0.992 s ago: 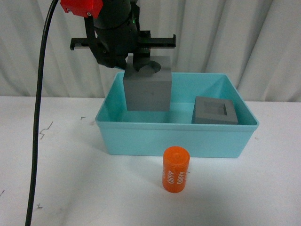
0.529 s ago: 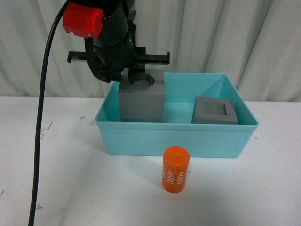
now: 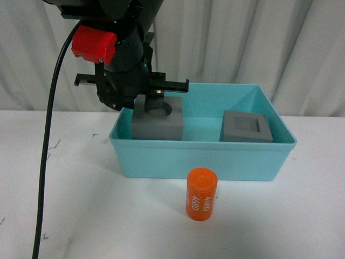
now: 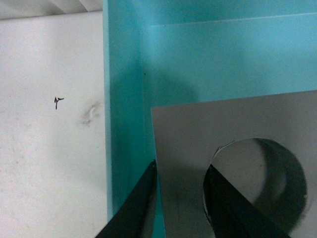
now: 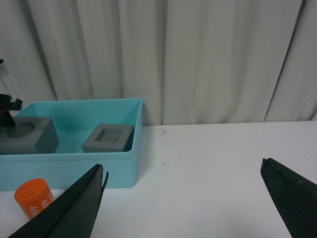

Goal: Place gray and orange parts in blue box

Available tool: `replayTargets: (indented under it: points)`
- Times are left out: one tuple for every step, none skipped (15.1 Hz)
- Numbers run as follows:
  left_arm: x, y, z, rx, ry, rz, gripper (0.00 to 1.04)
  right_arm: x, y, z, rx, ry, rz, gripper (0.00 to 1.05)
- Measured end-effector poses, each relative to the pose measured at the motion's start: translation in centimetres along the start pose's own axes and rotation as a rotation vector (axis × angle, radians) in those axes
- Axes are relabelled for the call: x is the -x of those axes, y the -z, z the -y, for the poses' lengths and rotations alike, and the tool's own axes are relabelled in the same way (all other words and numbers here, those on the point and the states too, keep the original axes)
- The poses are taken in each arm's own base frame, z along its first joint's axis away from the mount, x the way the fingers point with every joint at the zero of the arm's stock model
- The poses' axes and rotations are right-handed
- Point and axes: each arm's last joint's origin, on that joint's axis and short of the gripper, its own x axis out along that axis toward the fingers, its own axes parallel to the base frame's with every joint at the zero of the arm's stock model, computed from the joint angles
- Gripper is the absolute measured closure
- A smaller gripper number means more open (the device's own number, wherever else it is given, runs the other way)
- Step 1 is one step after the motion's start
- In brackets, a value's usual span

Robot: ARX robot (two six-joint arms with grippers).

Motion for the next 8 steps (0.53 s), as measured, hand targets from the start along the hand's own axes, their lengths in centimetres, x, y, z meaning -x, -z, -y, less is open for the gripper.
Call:
replayTargets:
  points:
    - [0.3, 0.0, -0.6, 0.006, 0.009, 0.009, 0.31, 0.0, 0.0, 0.0, 0.000, 0.000, 0.000, 0.06]
    - [5.7, -1.4, -2.4, 0.047, 0.091, 0.177, 0.08, 0.0, 0.0, 0.0, 0.000, 0.000, 0.000, 0.06]
    - [15.6, -0.9, -4.2, 0.025, 0.190, 0.448, 0.07, 0.0, 0.0, 0.0, 0.000, 0.000, 0.000, 0.06]
    - [17.6, 2.2, -6.1, 0.069, 0.051, 0.776, 0.26, 0.0, 0.0, 0.0, 0.000, 0.000, 0.000, 0.06]
    - [17.7, 3.0, -6.6, 0.078, 0.035, 0.803, 0.29, 0.0, 0.0, 0.0, 0.000, 0.000, 0.000, 0.06]
    - [17.8, 3.4, -6.9, 0.084, 0.028, 0.817, 0.31, 0.0, 0.0, 0.0, 0.000, 0.000, 0.000, 0.06]
    - [17.9, 4.1, -7.6, 0.094, 0.017, 0.845, 0.35, 0.0, 0.0, 0.0, 0.000, 0.000, 0.000, 0.06]
    - [17.9, 4.4, -7.9, 0.099, 0.011, 0.857, 0.36, 0.0, 0.0, 0.0, 0.000, 0.000, 0.000, 0.06]
